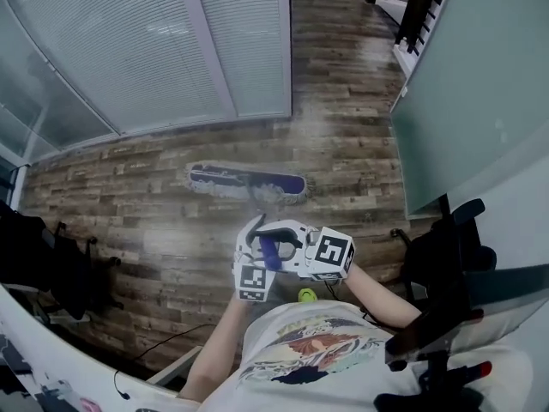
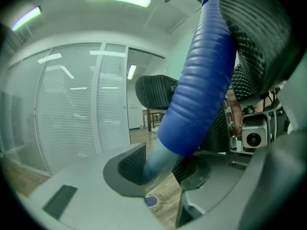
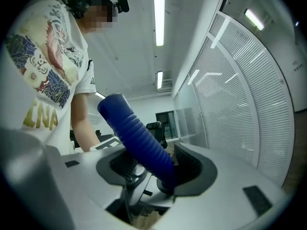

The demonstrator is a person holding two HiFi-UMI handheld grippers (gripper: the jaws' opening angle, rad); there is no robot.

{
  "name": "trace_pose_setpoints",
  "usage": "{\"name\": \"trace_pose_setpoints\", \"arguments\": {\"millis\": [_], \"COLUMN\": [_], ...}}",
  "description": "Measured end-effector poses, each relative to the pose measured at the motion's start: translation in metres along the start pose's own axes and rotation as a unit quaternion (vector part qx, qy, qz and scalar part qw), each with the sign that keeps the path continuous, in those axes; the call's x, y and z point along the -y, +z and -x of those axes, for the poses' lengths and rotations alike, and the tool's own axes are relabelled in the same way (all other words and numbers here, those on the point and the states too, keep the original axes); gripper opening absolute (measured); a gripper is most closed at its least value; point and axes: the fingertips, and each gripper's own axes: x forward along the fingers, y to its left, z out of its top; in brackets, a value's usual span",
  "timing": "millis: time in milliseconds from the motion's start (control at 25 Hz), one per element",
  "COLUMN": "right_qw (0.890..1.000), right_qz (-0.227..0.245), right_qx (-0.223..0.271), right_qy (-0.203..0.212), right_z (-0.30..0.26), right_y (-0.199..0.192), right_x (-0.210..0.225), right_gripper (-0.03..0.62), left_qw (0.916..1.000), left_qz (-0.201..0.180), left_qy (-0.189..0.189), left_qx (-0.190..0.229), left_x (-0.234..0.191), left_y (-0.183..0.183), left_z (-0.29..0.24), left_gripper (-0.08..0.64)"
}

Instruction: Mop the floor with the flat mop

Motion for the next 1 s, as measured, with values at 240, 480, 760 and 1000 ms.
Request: {"name": "trace_pose_setpoints", "arguments": {"millis": [240, 480, 760, 1000], "right_qw": [1.000, 1.000, 0.999, 0.999], "right_qz": [-0.001, 0.013, 0.038, 0.033], "right_qx": [-0.007, 0.011, 0.006, 0.000], "right_qy": [0.003, 0.013, 0.027, 0.017], "right_z": [0.038, 0.051, 0.018, -0.036], "right_y": [-0.001, -0.018, -0.022, -0.014], "right_x": [-0.041, -0.059, -0.028, 0.037], "right_gripper": [0.222, 0.222, 0.222, 0.225], "left_qw": [0.9999, 0.9999, 0.9999, 0.9996], "left_qz": [0.009, -0.010, -0.009, -0.006], "left_qy": [0.003, -0.003, -0.008, -0.019], "left_qx": [0.003, -0.004, 0.004, 0.018], "left_x": [0.053, 0.075, 0.033, -0.043], "left_y": [0.006, -0.005, -0.016, -0.008], "left_z": [0.018, 0.026, 0.013, -0.020], "left_gripper": [0.118, 0.117, 0.117, 0.118]}}
